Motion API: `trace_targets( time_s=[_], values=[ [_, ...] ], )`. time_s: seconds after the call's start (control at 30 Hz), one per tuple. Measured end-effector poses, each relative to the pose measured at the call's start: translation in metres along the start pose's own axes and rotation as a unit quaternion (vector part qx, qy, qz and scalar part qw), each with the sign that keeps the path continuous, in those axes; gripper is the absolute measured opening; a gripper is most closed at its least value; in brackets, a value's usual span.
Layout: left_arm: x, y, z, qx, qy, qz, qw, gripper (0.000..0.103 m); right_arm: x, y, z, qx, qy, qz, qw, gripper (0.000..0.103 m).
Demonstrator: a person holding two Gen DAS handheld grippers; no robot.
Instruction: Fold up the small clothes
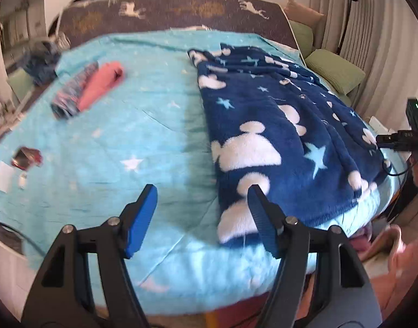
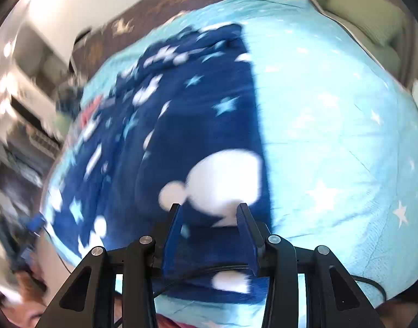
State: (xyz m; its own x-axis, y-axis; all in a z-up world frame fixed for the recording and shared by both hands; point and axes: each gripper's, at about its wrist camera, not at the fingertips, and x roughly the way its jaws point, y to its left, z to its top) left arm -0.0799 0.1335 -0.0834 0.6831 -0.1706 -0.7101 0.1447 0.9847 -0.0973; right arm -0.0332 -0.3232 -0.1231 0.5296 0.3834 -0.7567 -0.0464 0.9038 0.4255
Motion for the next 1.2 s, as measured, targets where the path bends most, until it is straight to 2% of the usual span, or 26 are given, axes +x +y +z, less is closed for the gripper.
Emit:
trace_targets(
  time_s=[0.07, 0.1, 0.17, 0.23, 0.33, 0.4, 0.47, 0.57, 0.63, 0.7, 0.77, 0.87, 0.97, 1.07, 1.2],
  values=[
    [0.017, 0.000, 0.002, -0.009, 0.017, -0.011, 0.9998, 0.069, -0.002, -0.014, 0.005, 0.031, -0.012, 0.024, 0.999, 0.046],
    [0.023, -0.003, 0.001, -0.010, 0.026, -0.009, 0.9996, 0.069, -0.002, -0.019, 0.006, 0.044, -0.017, 0.012, 0.999, 0.055],
    [0.035, -0.007, -0.002, -0.011, 0.044, 0.002, 0.9990, 0.069, 0.001, -0.026, 0.003, 0.046, -0.007, -0.021, 0.999, 0.058],
    [0.037, -0.008, -0.006, -0.012, 0.046, 0.003, 0.9989, 0.069, 0.010, -0.030, -0.005, 0.037, 0.043, -0.020, 0.998, 0.058],
    [0.032, -0.008, -0.008, -0.014, 0.047, 0.001, 0.9988, 0.069, 0.001, -0.022, -0.024, -0.008, 0.081, -0.029, 0.996, 0.058],
    [0.030, -0.007, -0.009, -0.013, 0.052, -0.002, 0.9986, 0.069, -0.005, -0.013, -0.042, -0.033, 0.142, -0.003, 0.989, 0.058],
    [0.029, -0.008, -0.009, -0.007, 0.058, 0.000, 0.9983, 0.069, -0.012, -0.005, -0.056, -0.065, 0.168, -0.003, 0.984, 0.058],
    [0.028, -0.009, -0.007, 0.002, 0.062, -0.006, 0.9980, 0.069, -0.028, -0.002, -0.051, -0.074, 0.125, -0.010, 0.989, 0.058],
    [0.029, -0.010, -0.007, 0.006, 0.070, -0.012, 0.9975, 0.069, -0.033, -0.013, -0.035, -0.032, 0.076, 0.028, 0.996, 0.058],
    [0.029, -0.011, -0.009, 0.005, 0.077, -0.023, 0.9968, 0.069, -0.027, -0.029, -0.023, 0.016, 0.053, 0.051, 0.997, 0.058],
    [0.028, -0.011, -0.012, 0.002, 0.077, -0.026, 0.9967, 0.072, -0.009, -0.044, -0.017, 0.057, 0.060, 0.054, 0.995, 0.058],
    [0.027, -0.011, -0.015, -0.009, 0.081, -0.029, 0.9962, 0.073, 0.008, -0.049, -0.019, 0.074, 0.070, 0.060, 0.993, 0.060],
    [0.028, -0.014, -0.017, -0.019, 0.086, -0.030, 0.9956, 0.074, 0.003, -0.045, -0.016, 0.054, 0.057, 0.076, 0.994, 0.060],
    [0.029, -0.025, -0.018, -0.002, 0.089, -0.025, 0.9957, 0.074, 0.005, -0.036, -0.026, 0.031, 0.057, 0.102, 0.993, 0.059],
    [0.031, -0.036, -0.018, 0.013, 0.095, -0.031, 0.9950, 0.074, 0.010, -0.021, -0.031, -0.009, 0.058, 0.099, 0.993, 0.059]
  ],
)
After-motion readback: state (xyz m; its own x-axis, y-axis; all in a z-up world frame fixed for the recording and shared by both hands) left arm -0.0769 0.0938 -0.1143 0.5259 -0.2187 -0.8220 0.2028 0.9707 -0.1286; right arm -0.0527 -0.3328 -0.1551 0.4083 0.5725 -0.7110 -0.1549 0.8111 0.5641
